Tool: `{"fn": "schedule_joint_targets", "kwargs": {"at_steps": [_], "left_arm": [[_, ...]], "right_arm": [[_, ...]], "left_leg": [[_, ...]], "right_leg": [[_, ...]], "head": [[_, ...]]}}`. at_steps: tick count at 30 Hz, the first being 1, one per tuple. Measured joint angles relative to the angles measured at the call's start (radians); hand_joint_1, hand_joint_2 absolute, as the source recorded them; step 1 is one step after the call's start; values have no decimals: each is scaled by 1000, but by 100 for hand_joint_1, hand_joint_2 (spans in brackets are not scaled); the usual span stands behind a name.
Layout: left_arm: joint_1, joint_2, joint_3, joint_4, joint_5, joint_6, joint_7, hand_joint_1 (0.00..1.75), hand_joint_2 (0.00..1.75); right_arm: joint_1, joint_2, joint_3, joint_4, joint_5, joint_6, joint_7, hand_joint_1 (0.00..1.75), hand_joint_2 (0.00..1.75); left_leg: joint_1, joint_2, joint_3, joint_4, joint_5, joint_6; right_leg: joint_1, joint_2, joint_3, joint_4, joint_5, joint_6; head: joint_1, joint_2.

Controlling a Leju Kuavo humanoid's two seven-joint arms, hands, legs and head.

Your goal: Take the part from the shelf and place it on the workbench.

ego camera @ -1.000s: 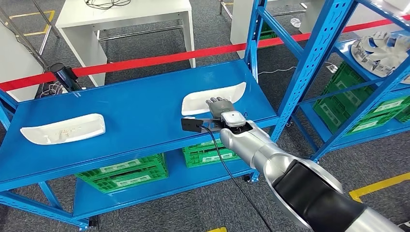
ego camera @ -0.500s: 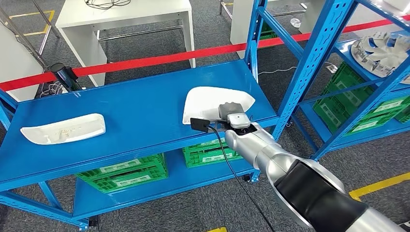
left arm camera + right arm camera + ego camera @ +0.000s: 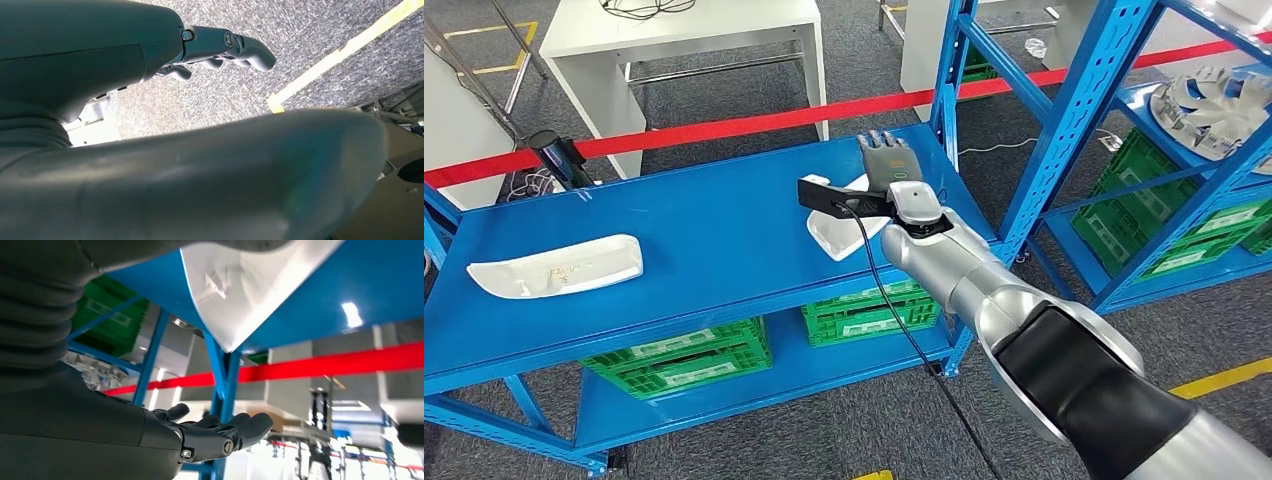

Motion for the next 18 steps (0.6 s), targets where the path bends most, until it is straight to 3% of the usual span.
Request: {"fn": "schedule_joint_targets", "kwargs": {"at_steps": [10, 18], "left_arm": [[-3, -4, 7, 0, -8, 0, 0, 0, 0], [-5, -4, 14, 0, -18, 0, 0, 0, 0]], "right_arm": [[7, -12, -5, -164, -17, 35, -10, 0, 0], [18, -17, -5, -187, -28, 70, 0, 0, 0]], "left_leg": [[0, 0, 0, 0, 0, 0], [0, 0, 0, 0, 0, 0]], "right_leg": [[0, 0, 0, -1, 0, 0], [0, 0, 0, -1, 0, 0]], "head": [[0, 0], [0, 0]]}}
